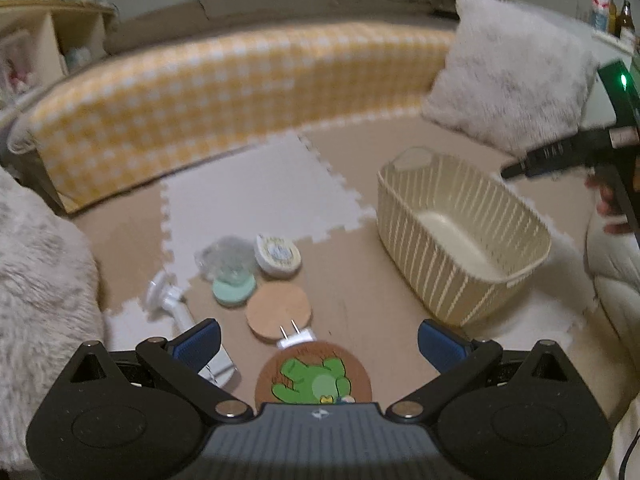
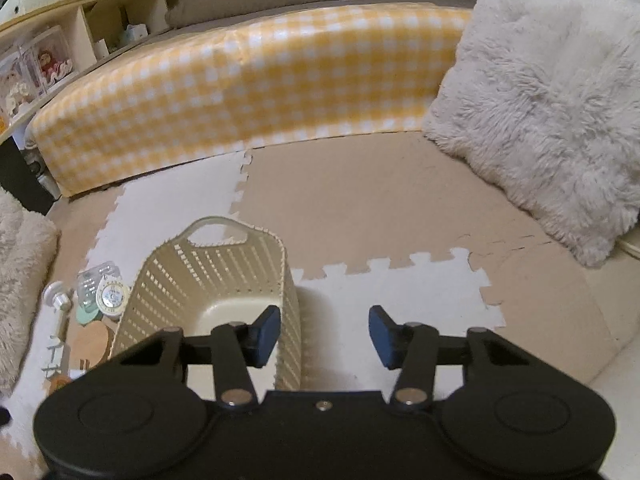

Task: Organize rigid objects
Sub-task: 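Grasp the wicker basket rim with the right tool while the left tool approaches the elephant coaster, then close the left tool on the green elephant cork coaster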

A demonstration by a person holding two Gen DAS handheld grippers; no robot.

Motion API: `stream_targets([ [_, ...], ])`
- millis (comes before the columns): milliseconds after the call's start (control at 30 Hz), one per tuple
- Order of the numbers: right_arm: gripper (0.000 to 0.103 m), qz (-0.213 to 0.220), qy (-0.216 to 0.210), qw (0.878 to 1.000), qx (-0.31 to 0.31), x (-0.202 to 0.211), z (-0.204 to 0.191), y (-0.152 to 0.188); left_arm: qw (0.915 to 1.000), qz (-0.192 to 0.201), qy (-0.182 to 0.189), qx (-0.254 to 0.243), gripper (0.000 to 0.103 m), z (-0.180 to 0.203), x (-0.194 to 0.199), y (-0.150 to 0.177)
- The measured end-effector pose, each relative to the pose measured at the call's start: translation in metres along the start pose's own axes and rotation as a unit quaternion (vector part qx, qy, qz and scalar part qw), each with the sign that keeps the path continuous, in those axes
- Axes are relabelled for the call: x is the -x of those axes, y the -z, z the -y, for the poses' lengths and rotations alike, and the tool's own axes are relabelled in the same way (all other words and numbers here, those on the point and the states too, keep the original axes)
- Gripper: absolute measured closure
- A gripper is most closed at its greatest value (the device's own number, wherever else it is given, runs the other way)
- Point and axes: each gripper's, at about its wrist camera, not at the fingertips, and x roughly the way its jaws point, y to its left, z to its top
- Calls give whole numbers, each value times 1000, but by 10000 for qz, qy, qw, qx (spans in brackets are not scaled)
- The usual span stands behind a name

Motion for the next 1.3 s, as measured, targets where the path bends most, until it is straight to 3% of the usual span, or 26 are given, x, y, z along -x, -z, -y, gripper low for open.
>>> stream_targets([
  [133,53,69,-197,9997,-131,-6,2,-9,9992,-252,149,-264,0,5,-14,3],
  [267,63,-140,-339,9993,-7,-15,-7,-12,9967,-562,225,-545,0,13,-27,8],
  [333,74,-252,-293,9991,144,-20,-12,-11,9950,-695,226,-685,0,15,-32,12],
  [367,84,-329,-246,9989,218,-22,-14,-11,9939,-766,195,-767,0,16,-34,14],
  [500,98,-477,-235,9981,304,-27,-20,-12,9918,-915,138,-881,0,15,-41,19],
  [833,99,-545,264,9975,355,-28,-42,-14,9864,-1277,-59,-1032,0,15,-67,28],
  [1300,99,-568,244,9979,198,-29,-38,-13,9833,-1780,-321,-177,0,5,-99,36],
])
